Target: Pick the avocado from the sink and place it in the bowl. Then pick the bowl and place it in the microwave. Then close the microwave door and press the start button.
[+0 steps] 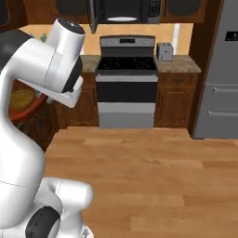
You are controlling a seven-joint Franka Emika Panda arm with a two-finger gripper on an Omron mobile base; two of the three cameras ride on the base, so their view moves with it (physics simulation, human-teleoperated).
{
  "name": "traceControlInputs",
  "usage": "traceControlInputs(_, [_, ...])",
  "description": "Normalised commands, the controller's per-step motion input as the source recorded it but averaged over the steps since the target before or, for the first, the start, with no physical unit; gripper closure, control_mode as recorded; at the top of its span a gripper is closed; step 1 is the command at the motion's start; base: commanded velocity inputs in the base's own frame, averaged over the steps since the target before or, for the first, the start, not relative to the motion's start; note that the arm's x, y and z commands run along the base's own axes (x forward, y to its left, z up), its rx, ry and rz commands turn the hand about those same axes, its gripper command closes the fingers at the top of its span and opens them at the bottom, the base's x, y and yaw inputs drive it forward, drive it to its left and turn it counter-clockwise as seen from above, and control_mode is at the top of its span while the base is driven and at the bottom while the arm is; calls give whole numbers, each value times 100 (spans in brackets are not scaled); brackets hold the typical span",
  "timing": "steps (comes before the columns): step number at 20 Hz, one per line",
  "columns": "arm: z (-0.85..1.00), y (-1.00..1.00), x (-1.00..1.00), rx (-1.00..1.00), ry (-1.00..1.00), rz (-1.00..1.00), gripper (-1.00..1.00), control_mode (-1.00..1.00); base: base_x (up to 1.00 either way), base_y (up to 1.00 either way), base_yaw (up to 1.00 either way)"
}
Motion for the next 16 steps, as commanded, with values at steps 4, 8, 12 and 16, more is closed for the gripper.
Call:
traceControlInputs(4, [0,0,0,0,0,0,100,100,23,-47,-66])
traceControlInputs(8, [0,0,0,0,0,0,100,100,66,-37,-51])
traceControlInputs(12, [0,0,0,0,0,0,100,100,100,14,-36])
traceControlInputs(16, [0,0,0,0,0,0,100,100,100,75,-19])
